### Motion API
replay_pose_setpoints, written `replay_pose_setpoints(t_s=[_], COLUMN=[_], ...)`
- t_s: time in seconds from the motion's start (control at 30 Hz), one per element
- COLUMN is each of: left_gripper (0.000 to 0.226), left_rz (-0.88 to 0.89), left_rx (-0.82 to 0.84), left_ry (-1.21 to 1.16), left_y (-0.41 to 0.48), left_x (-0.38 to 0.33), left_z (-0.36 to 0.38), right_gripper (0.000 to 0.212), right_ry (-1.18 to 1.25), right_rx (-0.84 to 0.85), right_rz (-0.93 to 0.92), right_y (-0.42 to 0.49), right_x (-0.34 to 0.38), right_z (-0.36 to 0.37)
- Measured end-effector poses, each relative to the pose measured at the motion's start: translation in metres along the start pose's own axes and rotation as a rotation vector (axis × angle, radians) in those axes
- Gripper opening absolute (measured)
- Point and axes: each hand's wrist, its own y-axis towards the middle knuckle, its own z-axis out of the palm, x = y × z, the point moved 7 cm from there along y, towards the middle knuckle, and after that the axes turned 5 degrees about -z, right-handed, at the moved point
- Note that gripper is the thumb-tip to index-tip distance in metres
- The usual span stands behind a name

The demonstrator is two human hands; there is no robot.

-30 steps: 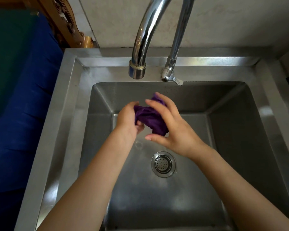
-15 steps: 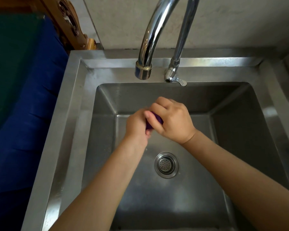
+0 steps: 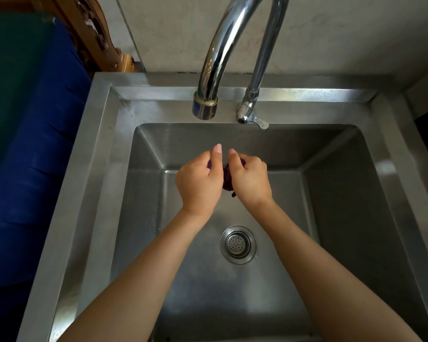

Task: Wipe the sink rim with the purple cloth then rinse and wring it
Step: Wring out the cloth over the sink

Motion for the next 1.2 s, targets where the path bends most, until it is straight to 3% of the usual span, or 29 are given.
replay_pose_setpoints(t_s=[0.27,0.53,0.67,0.87,1.03,1.2], left_gripper=[0.042,0.049,0.048,0.046,0.045,0.044], left_rz=[0.210,0.270,0.396,0.617,0.506,-0.051], left_rx=[0.002,0.007,0.008,0.056,0.020,0.143], left_ry=[0.077,0.051,0.158,0.262,0.278,-0.131], left_y=[0.002,0.008,0.002,-0.008,-0.002,0.002], left_x=[-0.014,-0.017,-0.022,-0.035,-0.042,-0.003], left_z=[0.002,0.002,0.006,0.022,0.026,0.036], right_gripper=[0.044,0.040,0.028,0.026,0.024,0.045], right_ry=[0.145,0.199,0.251,0.196,0.306,0.425], right_rx=[0.073,0.053,0.108,0.197,0.250,0.276], right_rz=[0.272,0.363,0.439,0.479,0.364,0.467], right_y=[0.001,0.001,-0.008,-0.011,0.005,0.002], right_x=[-0.010,-0.011,-0.022,-0.033,-0.024,-0.044], right_z=[0.001,0.002,0.005,0.000,-0.021,-0.047])
